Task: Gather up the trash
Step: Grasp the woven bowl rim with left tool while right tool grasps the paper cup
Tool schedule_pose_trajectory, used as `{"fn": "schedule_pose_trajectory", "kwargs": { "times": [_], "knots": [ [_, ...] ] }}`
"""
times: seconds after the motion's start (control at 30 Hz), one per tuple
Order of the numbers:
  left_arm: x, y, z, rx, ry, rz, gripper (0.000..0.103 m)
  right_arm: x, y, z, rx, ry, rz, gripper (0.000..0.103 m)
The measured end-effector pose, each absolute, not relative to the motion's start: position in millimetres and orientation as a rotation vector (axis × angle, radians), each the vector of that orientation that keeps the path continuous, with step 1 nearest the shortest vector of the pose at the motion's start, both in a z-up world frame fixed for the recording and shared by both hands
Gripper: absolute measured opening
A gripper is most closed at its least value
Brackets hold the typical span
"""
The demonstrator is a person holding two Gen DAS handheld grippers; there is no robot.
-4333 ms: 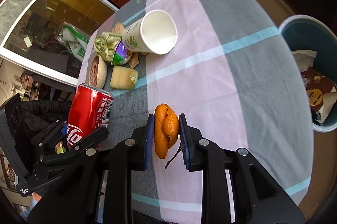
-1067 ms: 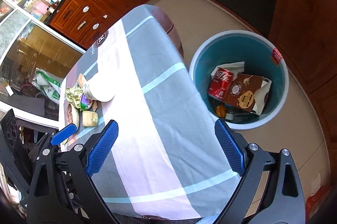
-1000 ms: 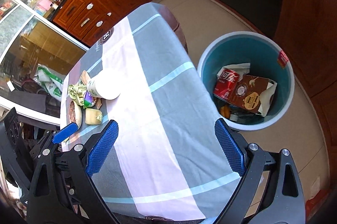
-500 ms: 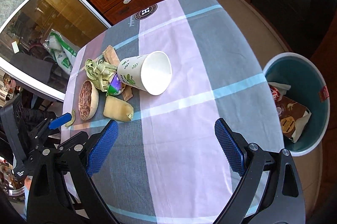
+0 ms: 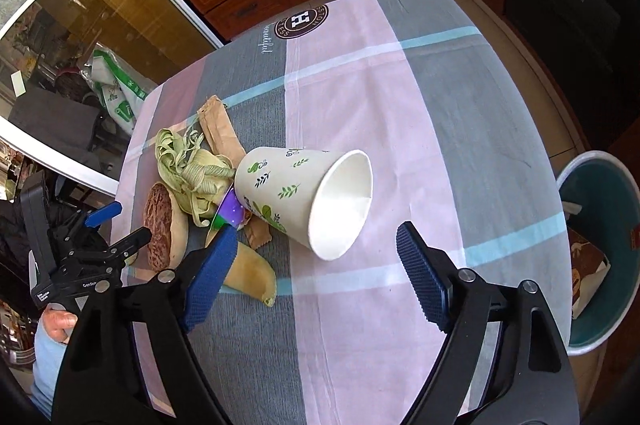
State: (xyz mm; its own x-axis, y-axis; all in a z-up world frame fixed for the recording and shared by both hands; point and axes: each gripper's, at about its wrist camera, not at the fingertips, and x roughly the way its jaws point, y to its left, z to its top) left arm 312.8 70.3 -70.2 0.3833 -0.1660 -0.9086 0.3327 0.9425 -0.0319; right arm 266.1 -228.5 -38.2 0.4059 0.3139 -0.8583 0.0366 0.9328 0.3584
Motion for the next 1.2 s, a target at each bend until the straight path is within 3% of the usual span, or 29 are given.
{"fn": "schedule_pose_trajectory", "kwargs": {
  "times": [0.13,0.23,0.3,0.47,0.57,0.73,1.03,1.1,1.17,1.2],
  "knots": [
    [323,64,-82,0.17,1.153,-0.363,0.092,278,-225,-48,0.36,1.162,0.19,0.056],
    [326,58,-91,0.164,1.171,-0.388,0.076,281,-223,-55,0.384,1.169,0.212,0.045],
    [326,56,-93,0.154,1.164,-0.399,0.071,282,-220,-57,0.392,1.165,0.23,0.04],
    [316,51,-87,0.13,1.154,-0.449,0.028,282,-211,-56,0.391,1.157,0.254,0.03],
    [305,47,-83,0.124,1.149,-0.472,0.018,278,-205,-55,0.387,1.151,0.263,0.017],
    [280,42,-80,0.127,1.163,-0.5,0.016,268,-199,-52,0.363,1.154,0.276,0.006],
    [259,38,-87,0.123,1.216,-0.511,0.022,246,-212,-54,0.372,1.163,0.262,0.006],
    [262,35,-87,0.123,1.21,-0.508,0.028,242,-215,-53,0.378,1.162,0.258,0.006],
    [261,29,-86,0.129,1.204,-0.516,0.047,239,-217,-53,0.386,1.161,0.252,0.006],
    [261,24,-86,0.138,1.198,-0.515,0.049,238,-219,-52,0.391,1.161,0.248,0.006]
  ]
}}
